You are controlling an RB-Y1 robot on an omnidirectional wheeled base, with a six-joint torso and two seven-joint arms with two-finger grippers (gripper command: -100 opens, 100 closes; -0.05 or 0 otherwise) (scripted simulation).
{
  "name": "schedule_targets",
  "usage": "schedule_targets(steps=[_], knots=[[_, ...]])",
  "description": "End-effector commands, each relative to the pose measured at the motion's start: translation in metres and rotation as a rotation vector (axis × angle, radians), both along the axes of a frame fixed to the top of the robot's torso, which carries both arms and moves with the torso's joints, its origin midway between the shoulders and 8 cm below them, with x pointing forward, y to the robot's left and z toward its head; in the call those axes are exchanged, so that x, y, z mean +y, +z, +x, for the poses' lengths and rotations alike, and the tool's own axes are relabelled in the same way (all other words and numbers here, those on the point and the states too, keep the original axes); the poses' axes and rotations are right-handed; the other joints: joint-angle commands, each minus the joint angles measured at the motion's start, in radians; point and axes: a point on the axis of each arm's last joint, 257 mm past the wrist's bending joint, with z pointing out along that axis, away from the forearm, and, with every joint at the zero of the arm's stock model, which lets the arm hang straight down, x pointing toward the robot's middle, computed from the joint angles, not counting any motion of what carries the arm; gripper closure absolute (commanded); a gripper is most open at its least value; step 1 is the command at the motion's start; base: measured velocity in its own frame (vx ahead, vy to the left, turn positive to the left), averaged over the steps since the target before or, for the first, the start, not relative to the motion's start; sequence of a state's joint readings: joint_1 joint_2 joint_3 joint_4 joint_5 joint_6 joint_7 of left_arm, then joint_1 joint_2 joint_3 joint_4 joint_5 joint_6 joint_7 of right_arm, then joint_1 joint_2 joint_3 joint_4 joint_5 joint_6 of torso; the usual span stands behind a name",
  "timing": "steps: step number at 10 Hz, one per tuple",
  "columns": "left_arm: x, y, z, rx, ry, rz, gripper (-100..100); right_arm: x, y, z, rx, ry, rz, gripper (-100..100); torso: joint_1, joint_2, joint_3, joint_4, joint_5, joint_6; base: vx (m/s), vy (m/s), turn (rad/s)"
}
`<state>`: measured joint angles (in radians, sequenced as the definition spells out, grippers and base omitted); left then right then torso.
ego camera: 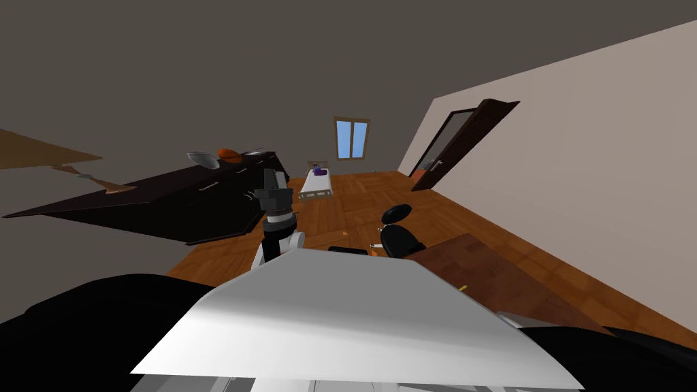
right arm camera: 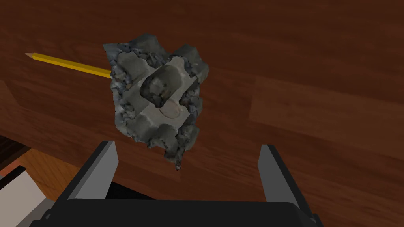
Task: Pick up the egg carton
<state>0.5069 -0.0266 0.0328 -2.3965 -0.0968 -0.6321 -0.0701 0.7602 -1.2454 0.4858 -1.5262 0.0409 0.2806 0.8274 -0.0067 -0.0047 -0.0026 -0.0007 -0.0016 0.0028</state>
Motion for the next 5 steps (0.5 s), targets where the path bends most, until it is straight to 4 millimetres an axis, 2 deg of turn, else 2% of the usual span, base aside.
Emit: schedule_targets(steps=[1, 2, 3, 4, 5], knots=[[0.0, 0.0, 0.0, 0.0, 0.0, 0.0, 0, -0.001, -0.004, -0.023, 0.056, 0.012, -0.018, -100, 0.0, 0.0, 0.0, 0.0, 0.0, 0.0, 0.01, -0.083, 0.314], [0.0, 0.0, 0.0, 0.0, 0.0, 0.0, 0, -0.001, -0.001, -0.01, 0.032, 0.007, -0.01, -100, -0.001, -0.001, 0.0, 0.0, 0.0, 0.0, 0.006, -0.044, 0.074], [0.0, 0.0, 0.0, 0.0, 0.0, 0.0, 0, -0.001, -0.001, -0.011, 0.037, 0.008, -0.013, 0, 0.002, 0.0, 0.0, 0.0, 0.0, 0.001, 0.001, -0.009, -0.011], [0.0, 0.0, 0.0, 0.0, 0.0, 0.0, 0, -0.005, -0.005, -0.006, 0.008, 0.007, -0.003, -100, 0.004, 0.0, 0.0, 0.0, 0.001, 0.001, 0.001, 0.039, 0.108], [0.0, 0.0, 0.0, 0.0, 0.0, 0.0, 0, -0.017, -0.004, -0.013, 0.019, -0.002, -0.022, -100, 0.007, 0.0, 0.0, 0.0, 0.001, 0.0, -0.001, 0.045, 0.056]])
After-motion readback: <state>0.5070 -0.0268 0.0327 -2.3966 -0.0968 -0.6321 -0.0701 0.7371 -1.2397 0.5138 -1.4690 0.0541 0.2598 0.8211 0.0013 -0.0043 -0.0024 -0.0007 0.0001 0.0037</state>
